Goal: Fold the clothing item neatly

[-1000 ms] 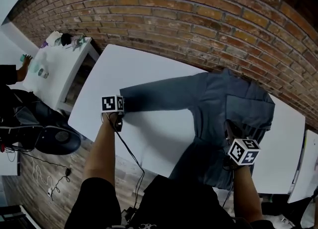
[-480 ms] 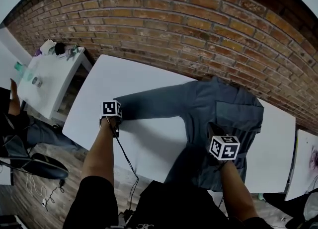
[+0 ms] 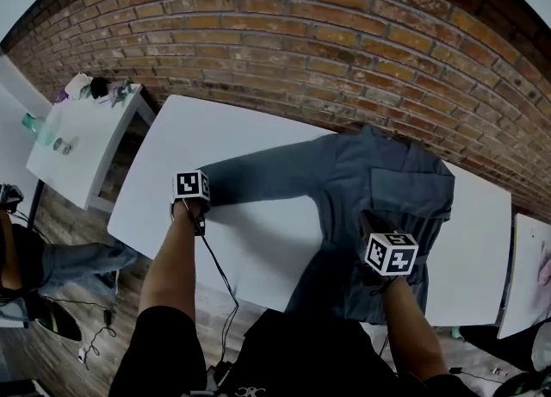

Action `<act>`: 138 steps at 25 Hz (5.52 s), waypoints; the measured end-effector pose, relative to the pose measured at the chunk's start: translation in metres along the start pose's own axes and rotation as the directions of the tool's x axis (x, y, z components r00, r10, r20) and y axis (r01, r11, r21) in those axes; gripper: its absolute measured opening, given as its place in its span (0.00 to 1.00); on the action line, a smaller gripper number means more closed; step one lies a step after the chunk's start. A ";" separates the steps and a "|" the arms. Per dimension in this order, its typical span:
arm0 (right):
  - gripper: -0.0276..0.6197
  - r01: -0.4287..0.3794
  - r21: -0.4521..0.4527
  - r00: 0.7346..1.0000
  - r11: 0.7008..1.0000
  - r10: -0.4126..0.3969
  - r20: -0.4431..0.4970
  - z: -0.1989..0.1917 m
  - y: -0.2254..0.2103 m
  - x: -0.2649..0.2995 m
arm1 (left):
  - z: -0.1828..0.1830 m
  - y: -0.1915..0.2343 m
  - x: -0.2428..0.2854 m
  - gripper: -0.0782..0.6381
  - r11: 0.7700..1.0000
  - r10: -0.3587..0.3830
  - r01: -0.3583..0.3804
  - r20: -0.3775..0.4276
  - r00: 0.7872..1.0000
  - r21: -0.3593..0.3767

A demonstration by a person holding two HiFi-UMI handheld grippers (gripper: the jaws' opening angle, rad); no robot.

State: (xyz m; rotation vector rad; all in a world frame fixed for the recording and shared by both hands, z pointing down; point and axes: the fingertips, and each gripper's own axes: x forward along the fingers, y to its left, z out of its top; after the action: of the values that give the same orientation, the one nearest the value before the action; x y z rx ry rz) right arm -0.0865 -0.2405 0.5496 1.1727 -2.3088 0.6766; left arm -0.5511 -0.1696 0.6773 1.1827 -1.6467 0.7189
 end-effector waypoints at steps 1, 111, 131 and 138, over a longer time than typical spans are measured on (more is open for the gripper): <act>0.04 -0.001 0.011 1.000 1.000 0.001 0.000 -0.001 -0.002 -0.001 | 0.004 -0.003 -0.004 0.13 1.000 -0.005 0.005 0.013 1.000 0.005; 0.04 -0.023 0.043 0.999 0.999 0.025 -0.048 -0.237 -0.022 -0.243 | -0.337 -0.272 -0.181 0.11 0.626 -0.549 0.398 0.017 0.835 0.670; 0.45 0.105 -0.023 0.937 0.994 -0.106 -0.333 -0.381 -0.181 -0.268 | -0.400 -0.253 -0.063 0.45 0.716 -0.403 0.396 -0.122 0.907 0.575; 0.45 0.074 -0.110 0.926 0.991 -0.109 -0.363 -0.382 -0.194 -0.239 | -0.393 -0.271 -0.042 0.45 0.672 -0.412 0.399 -0.132 0.901 0.623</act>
State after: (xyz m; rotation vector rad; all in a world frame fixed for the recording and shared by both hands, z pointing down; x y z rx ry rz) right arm 0.2685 0.0360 0.7444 1.0053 -1.9378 0.6798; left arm -0.1557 0.0854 0.7684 1.9763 -1.0822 1.0120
